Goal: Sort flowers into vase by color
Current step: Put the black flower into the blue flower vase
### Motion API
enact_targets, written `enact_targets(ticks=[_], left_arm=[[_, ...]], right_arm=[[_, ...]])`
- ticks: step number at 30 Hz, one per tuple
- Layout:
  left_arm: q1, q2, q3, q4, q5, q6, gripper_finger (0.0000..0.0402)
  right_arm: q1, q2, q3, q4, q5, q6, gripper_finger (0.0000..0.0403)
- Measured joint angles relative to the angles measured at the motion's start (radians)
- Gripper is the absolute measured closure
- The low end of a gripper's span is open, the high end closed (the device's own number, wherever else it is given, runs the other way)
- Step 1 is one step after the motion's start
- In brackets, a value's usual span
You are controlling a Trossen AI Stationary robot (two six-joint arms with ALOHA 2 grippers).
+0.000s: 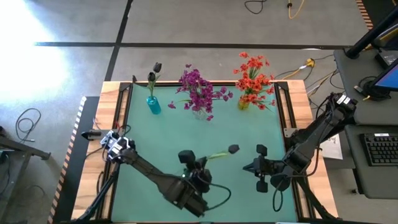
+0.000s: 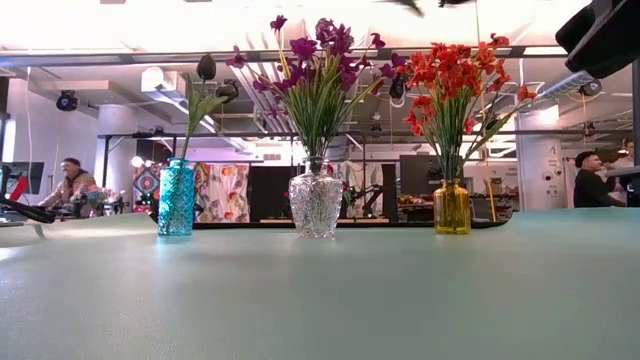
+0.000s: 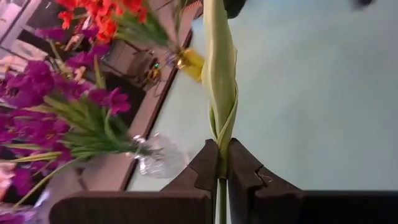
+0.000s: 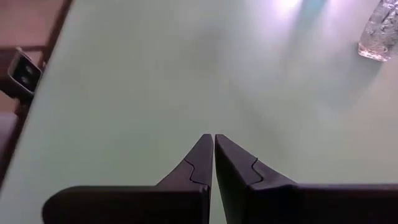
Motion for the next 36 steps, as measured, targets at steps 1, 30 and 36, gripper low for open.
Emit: enact_targets(ticks=[1,30,36], left_arm=[[0.009,-0.01,-0.021,-0.009,0.0,-0.001,0.0401],[-0.069,-0.887,-1.712,2.806,0.278,1.033,0.0401],[-0.052,-0.816,-1.67,2.89,0.283,1.249,0.0401]], right_arm=[[0.0,0.0,0.0,0.02,0.001,0.0,0.0392],[-0.222,0.097,0.101,0.497,-0.171,-0.711,0.0392],[-0.286,0.271,0.101,0.795,-0.137,-0.818,0.0392]])
